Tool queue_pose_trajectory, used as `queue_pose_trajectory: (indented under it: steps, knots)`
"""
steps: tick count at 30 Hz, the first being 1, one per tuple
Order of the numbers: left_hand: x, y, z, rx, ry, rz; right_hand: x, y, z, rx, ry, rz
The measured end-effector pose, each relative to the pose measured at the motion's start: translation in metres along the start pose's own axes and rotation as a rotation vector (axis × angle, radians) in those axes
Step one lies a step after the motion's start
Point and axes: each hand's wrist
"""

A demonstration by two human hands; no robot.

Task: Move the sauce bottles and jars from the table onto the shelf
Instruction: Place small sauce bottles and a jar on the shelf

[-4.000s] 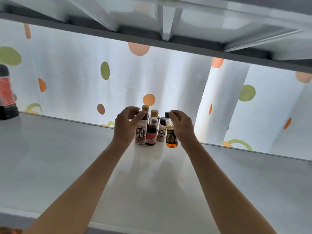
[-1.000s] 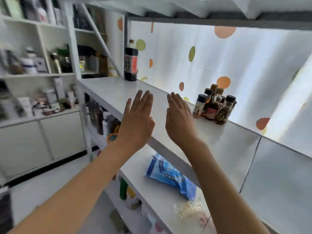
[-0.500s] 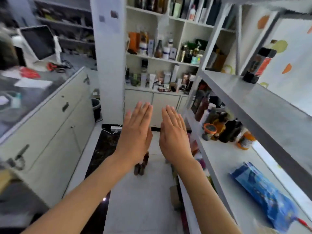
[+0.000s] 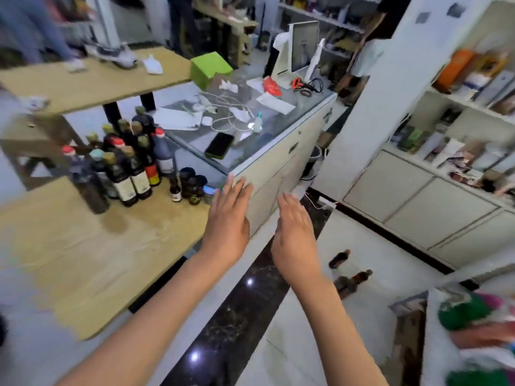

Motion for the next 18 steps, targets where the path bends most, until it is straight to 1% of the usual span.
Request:
queue_pose_trajectory:
  steps: [4,8,13,18]
  knots:
    - [-0.062,0.029,0.011,0.051,0.111,0.004,-0.051,-0.058,-0.029,-0.099,0.083,-0.034]
    - [-0.117,0.047,0.02,0.041,0.211,0.045,-0.084,-0.105,-0.054,-0.174,0.132,-0.082]
    - [-0.168,0.052,0.017,0.047,0.336,0.079,-0.098,-0.15,-0.086,-0.267,0.095,-0.14]
    - [-0.2,0.04,-0.006,0.03,0.451,0.091,-0.087,-0.183,-0.125,-0.335,0.008,-0.25]
Point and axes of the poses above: each hand's wrist, its own z-axis away from the middle knuckle, its own y-axis out of the back of the hand, x = y × z, and after that the axes turned 2 degrees about -x, right-handed
